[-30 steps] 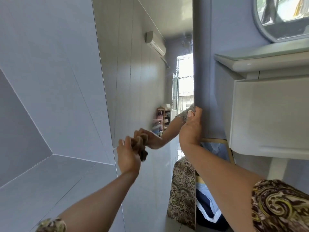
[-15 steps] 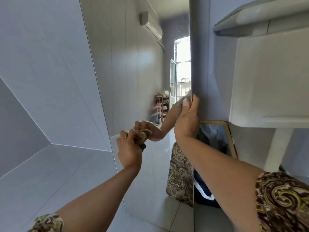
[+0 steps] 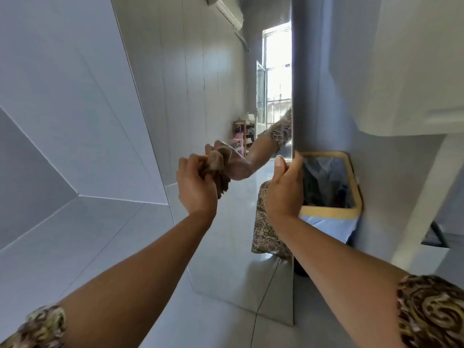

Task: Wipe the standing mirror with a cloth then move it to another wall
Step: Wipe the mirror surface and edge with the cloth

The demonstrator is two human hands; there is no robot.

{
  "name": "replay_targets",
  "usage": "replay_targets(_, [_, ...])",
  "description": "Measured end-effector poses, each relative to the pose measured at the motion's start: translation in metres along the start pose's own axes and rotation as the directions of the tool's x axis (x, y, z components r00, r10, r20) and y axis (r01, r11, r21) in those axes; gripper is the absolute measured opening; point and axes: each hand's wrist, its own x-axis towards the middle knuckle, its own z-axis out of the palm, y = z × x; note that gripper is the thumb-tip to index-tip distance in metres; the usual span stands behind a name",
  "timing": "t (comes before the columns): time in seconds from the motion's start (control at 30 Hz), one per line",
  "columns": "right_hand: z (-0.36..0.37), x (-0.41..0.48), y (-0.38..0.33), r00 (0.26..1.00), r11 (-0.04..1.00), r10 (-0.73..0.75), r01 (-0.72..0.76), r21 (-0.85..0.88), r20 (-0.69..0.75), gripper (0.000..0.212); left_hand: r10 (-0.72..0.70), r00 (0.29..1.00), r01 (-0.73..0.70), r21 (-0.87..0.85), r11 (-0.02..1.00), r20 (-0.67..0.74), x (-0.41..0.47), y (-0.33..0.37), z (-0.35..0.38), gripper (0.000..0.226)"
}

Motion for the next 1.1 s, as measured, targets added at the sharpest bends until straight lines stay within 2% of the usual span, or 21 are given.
replay_targets(0.1, [-0.005, -0.017, 0.012, 0.999, 1.000, 0.014, -0.014, 0.004, 0.052, 0.036, 0.101, 0.990, -0.110, -0.094, 0.989, -0.096, 0.030, 0.039, -0.003, 0.025])
replay_targets(0.23, [-0.010, -0.026, 0.020, 0.993, 0.999, 0.022, -0.027, 0.043, 0.118, 0.035, 0.205, 0.969, -0.205, 0.019, 0.979, -0.135, 0.016, 0.038, 0.007, 0.039])
replay_targets(0.4, [-0.012, -0.042, 0.044, 0.990, 0.999, 0.036, -0.038, 0.009, 0.134, 0.043, 0.252, 0.967, -0.253, 0.066, 0.965, 0.031, -0.074, -0.018, 0.025, 0.041])
replay_targets(0.53, [-0.012, -0.046, 0.051, 0.985, 0.996, 0.080, -0.086, 0.034, 0.150, 0.043, 0.135, 0.979, -0.148, 0.077, 0.986, 0.155, -0.118, -0.058, 0.028, 0.037])
replay_targets(0.63, [-0.010, -0.047, 0.050, 0.988, 0.994, 0.102, -0.105, 0.016, 0.116, 0.048, 0.028, 0.987, -0.030, 0.009, 1.000, 0.161, -0.126, -0.064, 0.027, 0.035])
replay_targets(0.7, [-0.010, -0.050, 0.051, 0.993, 0.997, 0.079, -0.081, 0.013, 0.087, 0.050, -0.019, 0.993, 0.030, -0.090, 0.995, 0.116, -0.118, -0.058, 0.025, 0.030])
replay_targets(0.87, [-0.017, -0.047, 0.056, 0.997, 0.999, 0.028, -0.025, -0.045, 0.075, 0.058, -0.172, 0.979, 0.143, -0.230, 0.963, -0.113, -0.071, -0.028, 0.026, 0.038])
replay_targets(1.0, [-0.022, -0.044, 0.060, 1.000, 0.995, 0.011, -0.011, -0.102, 0.000, 0.055, -0.152, 0.972, 0.122, -0.164, 0.979, -0.180, -0.079, -0.030, 0.038, 0.036])
replay_targets(1.1, [-0.025, -0.043, 0.059, 0.998, 0.999, 0.040, -0.041, -0.009, -0.057, 0.049, -0.175, 0.974, 0.157, -0.134, 0.979, -0.143, -0.107, -0.049, 0.046, 0.037])
